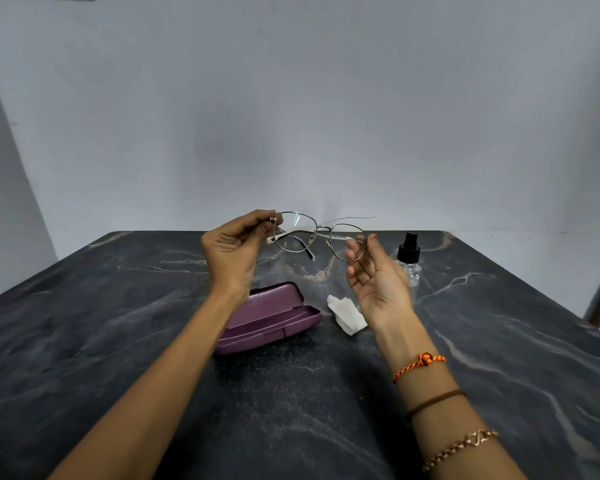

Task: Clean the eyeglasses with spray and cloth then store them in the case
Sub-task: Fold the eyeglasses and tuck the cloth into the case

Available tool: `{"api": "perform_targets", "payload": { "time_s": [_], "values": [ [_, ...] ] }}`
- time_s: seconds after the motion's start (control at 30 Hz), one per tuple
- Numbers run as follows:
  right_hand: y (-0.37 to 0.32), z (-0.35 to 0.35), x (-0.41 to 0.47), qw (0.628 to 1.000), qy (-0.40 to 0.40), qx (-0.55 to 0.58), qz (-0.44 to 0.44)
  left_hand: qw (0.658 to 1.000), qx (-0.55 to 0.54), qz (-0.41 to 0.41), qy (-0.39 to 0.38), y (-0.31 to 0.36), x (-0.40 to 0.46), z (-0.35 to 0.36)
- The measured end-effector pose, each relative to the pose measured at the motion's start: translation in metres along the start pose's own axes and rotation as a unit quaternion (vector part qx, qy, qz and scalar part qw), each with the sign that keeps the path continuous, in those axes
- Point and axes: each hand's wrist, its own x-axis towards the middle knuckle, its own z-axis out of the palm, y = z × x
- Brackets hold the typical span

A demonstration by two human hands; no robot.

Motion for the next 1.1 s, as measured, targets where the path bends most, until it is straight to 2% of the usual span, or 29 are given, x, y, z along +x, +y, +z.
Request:
{"api": "perform_targets", "payload": {
  "time_s": [0.13,0.23,0.4,0.67,0.77,0.93,1.1],
  "values": [
    [0.003,0.001,0.001,1.0,-0.01,-0.025,-0.001,0.984,-0.135,-0.115,0.012,0.004,-0.001,0.005],
    [0.004,0.001,0.001,0.999,-0.006,-0.042,-0.005,0.967,-0.199,-0.162,0.003,0.002,-0.001,0.008],
    [0.003,0.001,0.001,0.999,0.013,-0.047,-0.009,0.944,-0.26,-0.206,-0.003,-0.001,-0.002,0.009],
    [0.005,0.002,0.002,1.0,-0.015,0.002,0.018,0.909,-0.326,-0.259,0.024,0.001,-0.003,0.003],
    [0.005,0.003,0.0,1.0,-0.008,0.009,0.021,0.918,-0.301,-0.258,0.017,-0.002,0.0,-0.004],
    [0.006,0.004,-0.002,1.0,0.008,-0.006,0.013,0.955,-0.181,-0.235,-0.013,0.0,-0.002,-0.022],
    [0.016,0.017,-0.015,0.999,0.006,-0.034,0.021,0.961,-0.106,-0.256,-0.013,0.024,-0.007,-0.051]
  ]
}}
